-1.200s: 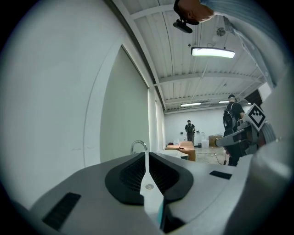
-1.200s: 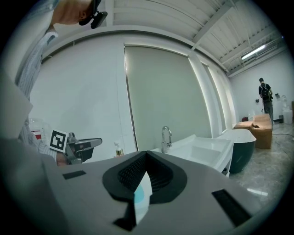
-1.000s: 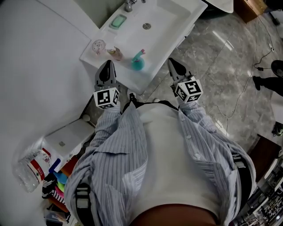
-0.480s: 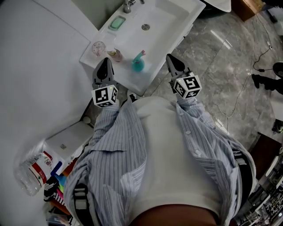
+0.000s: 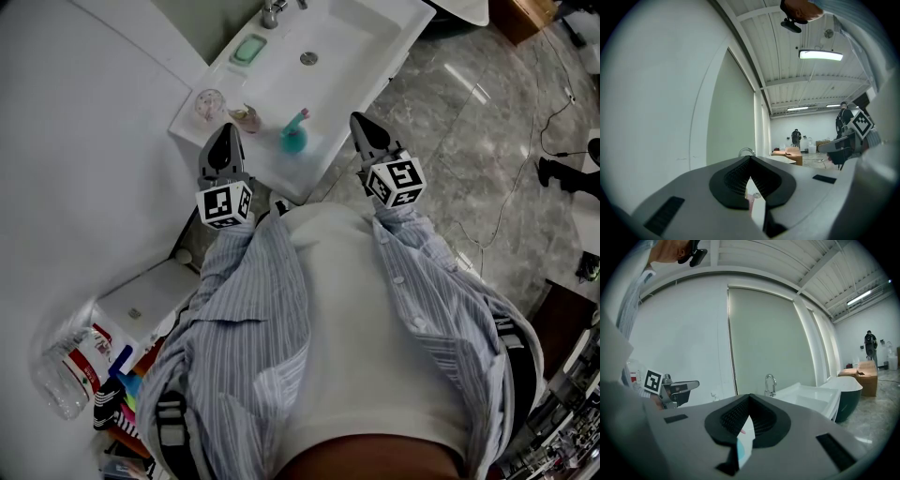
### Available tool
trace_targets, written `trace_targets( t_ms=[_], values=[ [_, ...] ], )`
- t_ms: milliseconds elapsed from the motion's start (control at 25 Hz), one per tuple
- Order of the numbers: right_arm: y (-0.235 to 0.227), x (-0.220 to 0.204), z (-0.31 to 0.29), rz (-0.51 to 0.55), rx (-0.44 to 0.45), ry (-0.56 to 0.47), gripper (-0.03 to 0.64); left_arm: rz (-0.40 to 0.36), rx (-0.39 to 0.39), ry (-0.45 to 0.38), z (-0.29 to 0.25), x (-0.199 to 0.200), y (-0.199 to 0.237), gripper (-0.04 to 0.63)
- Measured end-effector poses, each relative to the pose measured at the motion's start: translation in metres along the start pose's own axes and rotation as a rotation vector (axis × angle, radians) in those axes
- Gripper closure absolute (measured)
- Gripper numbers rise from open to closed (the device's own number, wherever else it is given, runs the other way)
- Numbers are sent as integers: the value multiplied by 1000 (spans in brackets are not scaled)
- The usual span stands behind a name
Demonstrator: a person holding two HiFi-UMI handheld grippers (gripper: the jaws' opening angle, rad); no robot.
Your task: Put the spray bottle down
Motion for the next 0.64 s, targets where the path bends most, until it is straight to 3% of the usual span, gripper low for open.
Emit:
trace_targets(
  t_ms=[640],
  values=[
    [6, -1, -2, -10, -3, -4, 601, 13, -21, 3, 4, -2, 2, 594]
  ],
)
Point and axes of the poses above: the fingertips, and each gripper's own axes: z backward along the fingers, y to its left, x out of its top, the point moved 9 cm from there along z, backward along the fingers, and after that the axes turned 14 degrees about -z, right-handed, at the moved point
